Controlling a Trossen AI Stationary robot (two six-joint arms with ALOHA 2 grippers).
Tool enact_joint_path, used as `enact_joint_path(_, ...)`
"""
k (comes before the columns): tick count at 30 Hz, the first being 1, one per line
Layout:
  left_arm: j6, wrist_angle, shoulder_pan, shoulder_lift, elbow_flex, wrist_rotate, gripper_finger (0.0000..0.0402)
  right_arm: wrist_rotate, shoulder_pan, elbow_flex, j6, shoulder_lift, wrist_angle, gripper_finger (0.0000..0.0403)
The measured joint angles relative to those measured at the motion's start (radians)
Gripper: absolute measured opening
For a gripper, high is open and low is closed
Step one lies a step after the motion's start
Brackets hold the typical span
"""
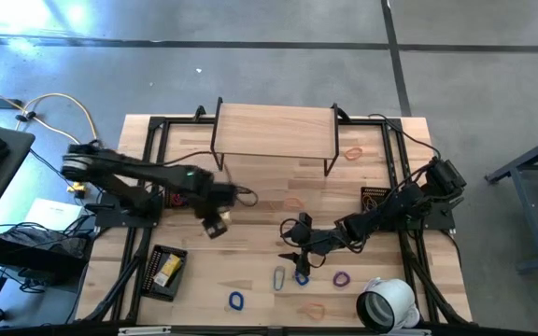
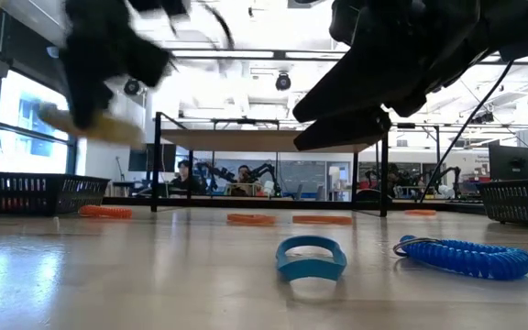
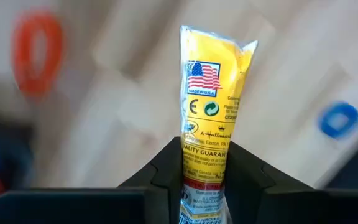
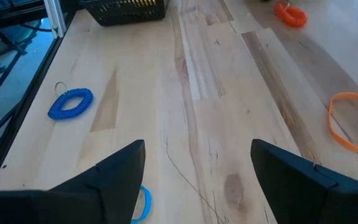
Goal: Pick & Place Office Desk Supplies
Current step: Put the yellow crayon box into the bottom black bin
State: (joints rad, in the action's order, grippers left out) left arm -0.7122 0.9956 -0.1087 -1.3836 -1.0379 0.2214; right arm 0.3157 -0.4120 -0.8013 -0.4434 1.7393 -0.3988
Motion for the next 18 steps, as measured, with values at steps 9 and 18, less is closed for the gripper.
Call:
enact_joint_path(9,-0.608,0.074,-0.362,0.167,-0.001,-0.103,0.0084,0.000,0.035,0.000,0.043,0.000,-0.007,0.0282)
enact_joint_path(18,-1.097,0.079,-0.703,0.120,-0.001,-0.277,0.0085,0.001,0.056,0.000,0.192,0.000,-0.121,0.0282)
